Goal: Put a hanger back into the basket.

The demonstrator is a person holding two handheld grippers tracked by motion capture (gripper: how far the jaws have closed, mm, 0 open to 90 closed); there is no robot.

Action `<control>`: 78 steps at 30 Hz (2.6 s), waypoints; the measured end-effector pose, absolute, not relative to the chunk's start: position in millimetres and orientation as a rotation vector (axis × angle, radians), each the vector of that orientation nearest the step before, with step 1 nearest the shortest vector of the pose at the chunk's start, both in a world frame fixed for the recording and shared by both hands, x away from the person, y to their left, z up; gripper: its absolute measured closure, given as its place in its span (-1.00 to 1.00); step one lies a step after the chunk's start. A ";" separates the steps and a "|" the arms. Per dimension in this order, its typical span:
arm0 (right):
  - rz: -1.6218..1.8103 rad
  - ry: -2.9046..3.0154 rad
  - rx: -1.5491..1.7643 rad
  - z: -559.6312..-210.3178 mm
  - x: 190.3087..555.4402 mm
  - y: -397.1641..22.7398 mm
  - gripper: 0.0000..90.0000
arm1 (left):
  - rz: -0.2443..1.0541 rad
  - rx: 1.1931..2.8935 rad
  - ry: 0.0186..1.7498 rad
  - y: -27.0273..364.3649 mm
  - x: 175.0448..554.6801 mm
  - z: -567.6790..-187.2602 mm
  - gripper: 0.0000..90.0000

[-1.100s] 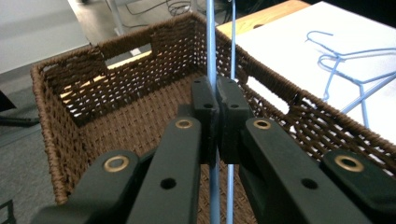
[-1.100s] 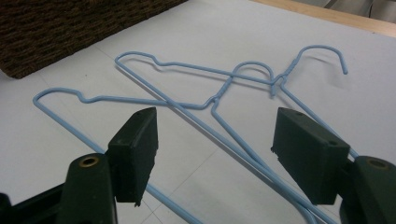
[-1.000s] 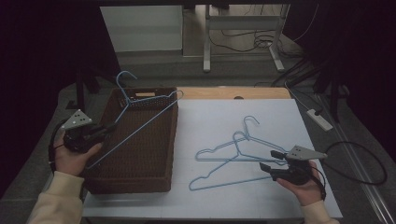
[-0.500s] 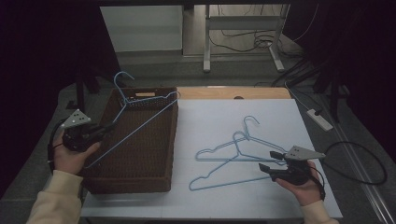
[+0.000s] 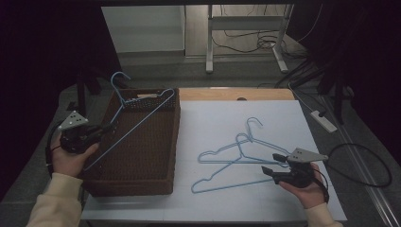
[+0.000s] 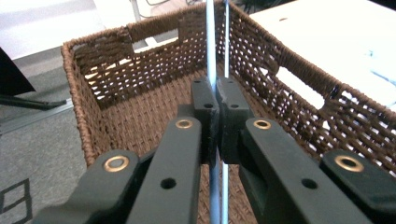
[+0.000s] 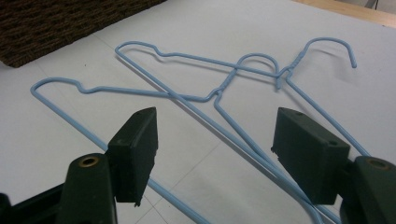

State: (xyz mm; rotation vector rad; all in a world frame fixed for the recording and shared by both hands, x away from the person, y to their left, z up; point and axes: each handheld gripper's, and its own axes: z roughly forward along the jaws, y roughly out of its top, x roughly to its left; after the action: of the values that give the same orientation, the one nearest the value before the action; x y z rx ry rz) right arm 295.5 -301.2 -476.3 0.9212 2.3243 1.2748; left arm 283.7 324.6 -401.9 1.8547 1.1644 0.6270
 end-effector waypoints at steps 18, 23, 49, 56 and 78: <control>1.273 2.342 0.917 -477.6 295.7 -300.7 -0.30 | 0.556 2.026 1.244 303.2 312.3 -436.5 0.95; 1.273 2.343 0.919 -478.2 296.3 -300.3 -0.30 | 0.542 2.058 1.265 301.5 315.5 -440.3 0.94; 1.263 2.359 0.914 -479.3 296.4 -298.9 -0.30 | 0.519 2.253 1.479 296.7 339.3 -463.3 0.92; 1.265 2.358 0.916 -479.5 296.7 -299.3 -0.31 | 0.574 2.264 1.498 295.1 339.7 -464.2 0.65; 1.265 2.362 0.920 -479.4 297.3 -300.1 -0.33 | 0.561 1.927 1.064 272.5 266.7 -409.4 -0.22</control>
State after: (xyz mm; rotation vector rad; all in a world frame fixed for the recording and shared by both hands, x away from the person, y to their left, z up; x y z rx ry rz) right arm 297.3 -300.1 -479.4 0.9198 2.3620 1.2646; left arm 266.7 272.5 -409.4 1.9275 1.0645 0.5613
